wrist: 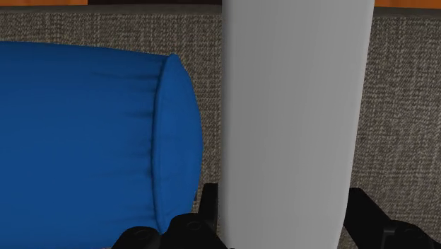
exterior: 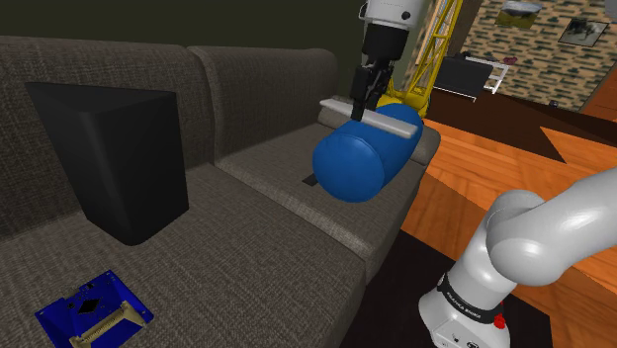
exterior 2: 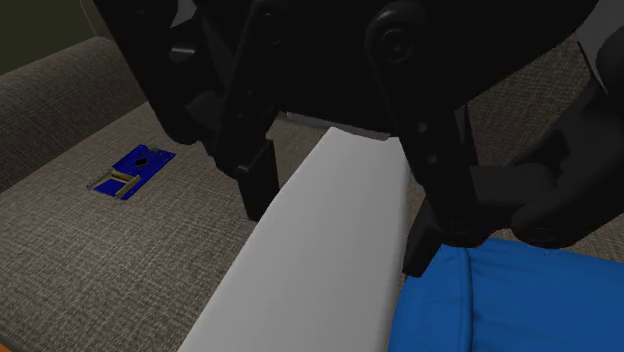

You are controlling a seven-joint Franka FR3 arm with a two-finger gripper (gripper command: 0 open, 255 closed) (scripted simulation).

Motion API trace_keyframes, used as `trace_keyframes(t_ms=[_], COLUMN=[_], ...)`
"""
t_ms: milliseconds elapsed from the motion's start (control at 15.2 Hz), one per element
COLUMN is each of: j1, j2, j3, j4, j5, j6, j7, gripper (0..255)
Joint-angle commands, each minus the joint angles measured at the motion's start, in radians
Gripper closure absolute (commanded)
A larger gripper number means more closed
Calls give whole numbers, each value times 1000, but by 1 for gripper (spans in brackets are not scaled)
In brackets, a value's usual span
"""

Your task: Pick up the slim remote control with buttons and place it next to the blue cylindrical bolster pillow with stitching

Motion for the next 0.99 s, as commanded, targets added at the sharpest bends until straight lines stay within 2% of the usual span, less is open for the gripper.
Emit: trace_keyframes(t_ms=[0,924], j1=[1,7], j2=[-14,-42], j3=[-2,8], j4=[-38,-248], j5=[1,12], j6=[24,206], j7=[-4,-8], gripper=[255,255])
